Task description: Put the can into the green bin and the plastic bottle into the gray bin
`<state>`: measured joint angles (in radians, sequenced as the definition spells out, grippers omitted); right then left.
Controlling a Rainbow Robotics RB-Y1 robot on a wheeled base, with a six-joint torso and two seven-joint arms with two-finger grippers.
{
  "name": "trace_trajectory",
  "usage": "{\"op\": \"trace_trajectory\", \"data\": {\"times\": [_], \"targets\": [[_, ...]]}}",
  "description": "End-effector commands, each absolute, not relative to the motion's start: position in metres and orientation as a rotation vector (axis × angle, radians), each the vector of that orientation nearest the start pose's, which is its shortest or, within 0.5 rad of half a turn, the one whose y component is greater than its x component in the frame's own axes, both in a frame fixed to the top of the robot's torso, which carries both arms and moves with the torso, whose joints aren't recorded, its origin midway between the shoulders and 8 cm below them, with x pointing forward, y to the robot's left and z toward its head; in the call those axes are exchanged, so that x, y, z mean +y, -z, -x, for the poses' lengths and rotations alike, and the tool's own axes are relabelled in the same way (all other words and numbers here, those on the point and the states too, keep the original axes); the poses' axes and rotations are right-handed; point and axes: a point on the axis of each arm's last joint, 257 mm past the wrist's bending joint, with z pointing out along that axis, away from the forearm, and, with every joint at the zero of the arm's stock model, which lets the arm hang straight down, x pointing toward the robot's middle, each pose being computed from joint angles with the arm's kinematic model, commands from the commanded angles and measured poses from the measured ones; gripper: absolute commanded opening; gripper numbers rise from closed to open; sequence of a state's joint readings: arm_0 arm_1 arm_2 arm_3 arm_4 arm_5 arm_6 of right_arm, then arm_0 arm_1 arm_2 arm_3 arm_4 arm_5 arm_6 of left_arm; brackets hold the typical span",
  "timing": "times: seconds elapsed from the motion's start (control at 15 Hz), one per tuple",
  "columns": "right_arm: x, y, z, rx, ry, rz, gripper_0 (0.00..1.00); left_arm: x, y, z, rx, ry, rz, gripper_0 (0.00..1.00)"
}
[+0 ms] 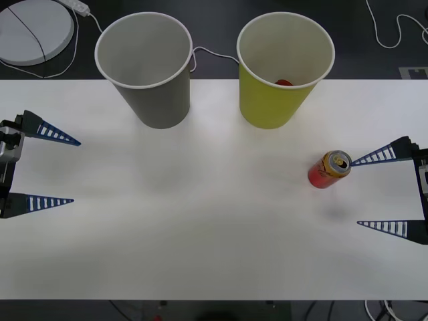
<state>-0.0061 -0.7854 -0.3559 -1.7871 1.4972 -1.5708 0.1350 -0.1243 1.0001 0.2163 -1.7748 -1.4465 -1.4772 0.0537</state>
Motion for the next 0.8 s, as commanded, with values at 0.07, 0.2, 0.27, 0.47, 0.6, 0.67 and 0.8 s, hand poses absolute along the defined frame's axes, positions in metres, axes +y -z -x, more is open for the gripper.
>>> {"op": "trace_trajectory", "data": {"times": [0.07, 0.2, 0.27, 0.47, 0.6, 0.67, 0.8], "targets": [[-0.284, 0.183, -0.357, 1.397, -0.257, 1.753, 1.0, 0.29, 0.149, -0.385, 1.518, 0.228, -1.784, 1.0], [-0.284, 0.183, -0.357, 1.397, -0.257, 1.753, 1.0, 0.29, 0.149, -0.385, 1.518, 0.228, -1.784, 1.0], [-0.282, 0.189, -0.352, 1.414, -0.292, 1.722, 1.0, 0.29, 0.149, -0.385, 1.518, 0.228, -1.784, 1.0], [-0.278, 0.182, -0.349, 1.398, -0.344, 1.673, 1.0, 0.29, 0.149, -0.385, 1.518, 0.228, -1.784, 1.0], [-0.284, 0.178, -0.352, 1.401, -0.324, 1.662, 1.0, 0.29, 0.149, -0.385, 1.518, 0.228, -1.784, 1.0], [-0.29, 0.174, -0.355, 1.408, -0.308, 1.649, 1.0, 0.29, 0.149, -0.385, 1.518, 0.228, -1.784, 1.0], [-0.305, 0.17, -0.36, 1.435, -0.284, 1.612, 1.0, 0.29, 0.149, -0.385, 1.518, 0.228, -1.784, 1.0]]}}
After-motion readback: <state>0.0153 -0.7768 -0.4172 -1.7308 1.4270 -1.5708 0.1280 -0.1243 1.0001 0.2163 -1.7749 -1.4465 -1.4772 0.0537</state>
